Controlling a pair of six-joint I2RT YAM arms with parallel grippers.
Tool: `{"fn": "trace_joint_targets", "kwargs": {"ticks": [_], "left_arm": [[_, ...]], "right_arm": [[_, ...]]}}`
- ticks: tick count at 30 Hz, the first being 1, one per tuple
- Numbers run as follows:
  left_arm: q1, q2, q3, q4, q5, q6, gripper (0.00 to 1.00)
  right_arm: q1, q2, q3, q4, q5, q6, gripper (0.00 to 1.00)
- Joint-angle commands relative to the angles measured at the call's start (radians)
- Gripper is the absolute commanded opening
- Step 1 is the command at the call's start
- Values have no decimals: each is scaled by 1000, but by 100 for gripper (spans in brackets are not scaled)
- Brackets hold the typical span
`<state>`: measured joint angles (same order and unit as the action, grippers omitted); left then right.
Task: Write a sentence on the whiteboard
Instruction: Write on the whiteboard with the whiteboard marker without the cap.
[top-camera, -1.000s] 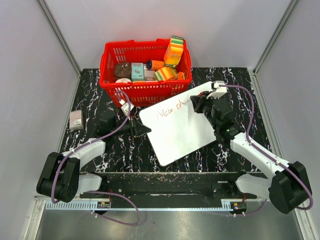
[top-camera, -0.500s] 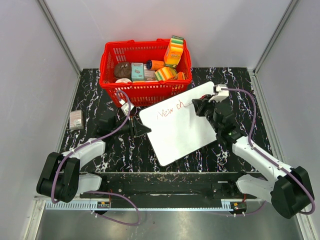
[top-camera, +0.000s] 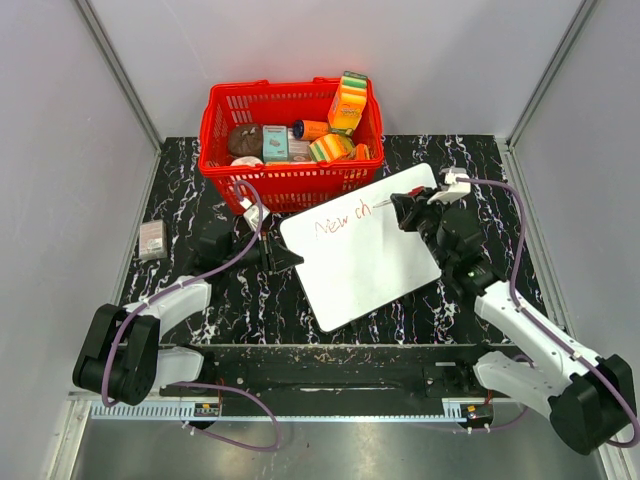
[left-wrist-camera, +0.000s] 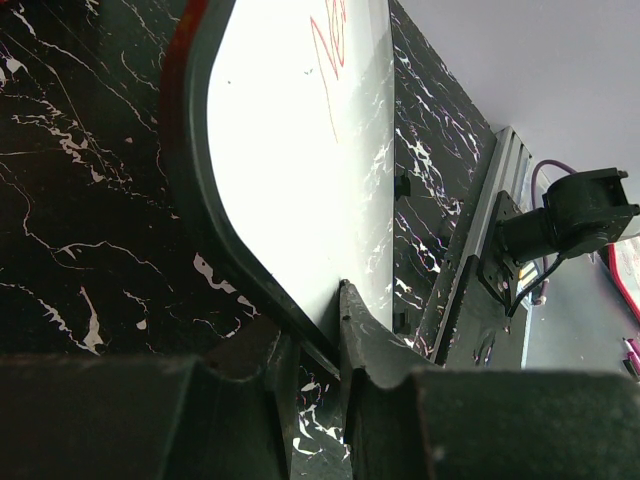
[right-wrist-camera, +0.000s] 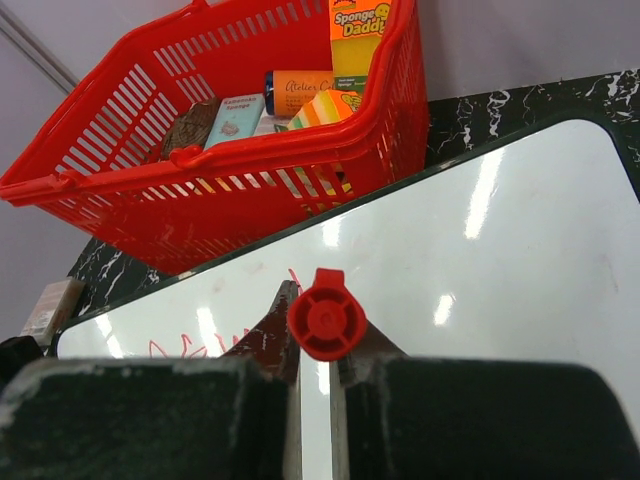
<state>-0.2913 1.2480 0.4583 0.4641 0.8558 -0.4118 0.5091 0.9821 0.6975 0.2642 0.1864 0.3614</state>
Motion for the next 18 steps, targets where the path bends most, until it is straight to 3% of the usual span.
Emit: {"fn": "trace_joint_targets", "kwargs": {"ticks": [1, 18], "left_arm": [[-32, 25, -9, -53, -18, 173, 0], [-32, 30, -4, -53, -17, 173, 0]], "right_arm": [[-7, 39, 60, 27, 47, -38, 0], [-30, 107, 79, 82, 56, -26, 0]]}}
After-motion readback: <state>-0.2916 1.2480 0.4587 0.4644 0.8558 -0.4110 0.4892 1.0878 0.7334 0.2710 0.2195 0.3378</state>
